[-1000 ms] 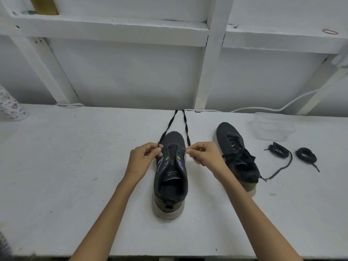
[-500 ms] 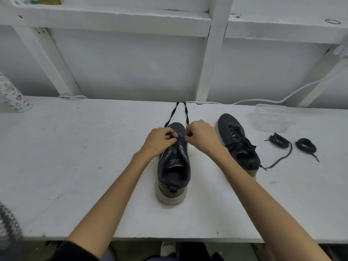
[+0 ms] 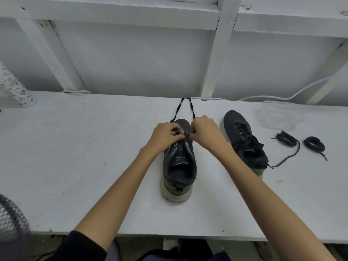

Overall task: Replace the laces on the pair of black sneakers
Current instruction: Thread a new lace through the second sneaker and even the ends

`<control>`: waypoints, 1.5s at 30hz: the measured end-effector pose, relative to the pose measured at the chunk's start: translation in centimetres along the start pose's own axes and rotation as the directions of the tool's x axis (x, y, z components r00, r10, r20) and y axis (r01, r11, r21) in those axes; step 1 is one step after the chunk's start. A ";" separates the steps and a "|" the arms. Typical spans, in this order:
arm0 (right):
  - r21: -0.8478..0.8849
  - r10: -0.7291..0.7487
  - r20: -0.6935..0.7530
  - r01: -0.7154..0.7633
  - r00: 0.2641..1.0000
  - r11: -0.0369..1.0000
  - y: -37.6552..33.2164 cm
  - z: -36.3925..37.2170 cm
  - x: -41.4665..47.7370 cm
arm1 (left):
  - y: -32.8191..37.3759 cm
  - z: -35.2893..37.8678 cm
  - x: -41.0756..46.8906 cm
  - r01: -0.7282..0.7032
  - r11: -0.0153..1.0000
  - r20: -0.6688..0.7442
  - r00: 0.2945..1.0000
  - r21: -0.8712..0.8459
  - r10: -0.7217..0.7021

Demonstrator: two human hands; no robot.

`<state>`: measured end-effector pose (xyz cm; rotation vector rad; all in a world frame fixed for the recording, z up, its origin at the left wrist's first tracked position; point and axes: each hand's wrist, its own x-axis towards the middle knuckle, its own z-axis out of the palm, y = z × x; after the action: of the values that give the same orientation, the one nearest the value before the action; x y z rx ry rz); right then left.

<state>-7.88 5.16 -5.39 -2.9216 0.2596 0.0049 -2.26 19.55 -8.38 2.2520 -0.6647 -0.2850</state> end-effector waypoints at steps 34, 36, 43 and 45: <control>0.843 0.213 0.272 -0.339 0.938 0.418 3.7 4.5 -0.2 | -0.5 2.1 0.3 0.071 0.997 -0.025 0.997 0.036 -0.070; 0.853 0.216 0.256 -0.325 0.942 0.409 3.7 4.7 -0.2 | -0.5 2.1 0.3 0.060 0.997 -0.015 0.998 0.050 -0.059; 0.824 0.156 0.340 -0.374 0.927 0.426 2.7 3.9 -0.1 | -0.7 2.3 0.0 -0.020 0.991 0.020 1.000 0.132 0.017; 0.820 0.133 0.358 -0.380 0.924 0.429 2.6 3.5 -0.1 | -0.8 2.5 -0.2 -0.034 0.992 0.020 0.999 0.124 0.032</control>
<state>-8.39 3.38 -9.33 -1.7626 0.4949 0.2115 -3.06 18.59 -10.69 2.3571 -0.7474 -0.2544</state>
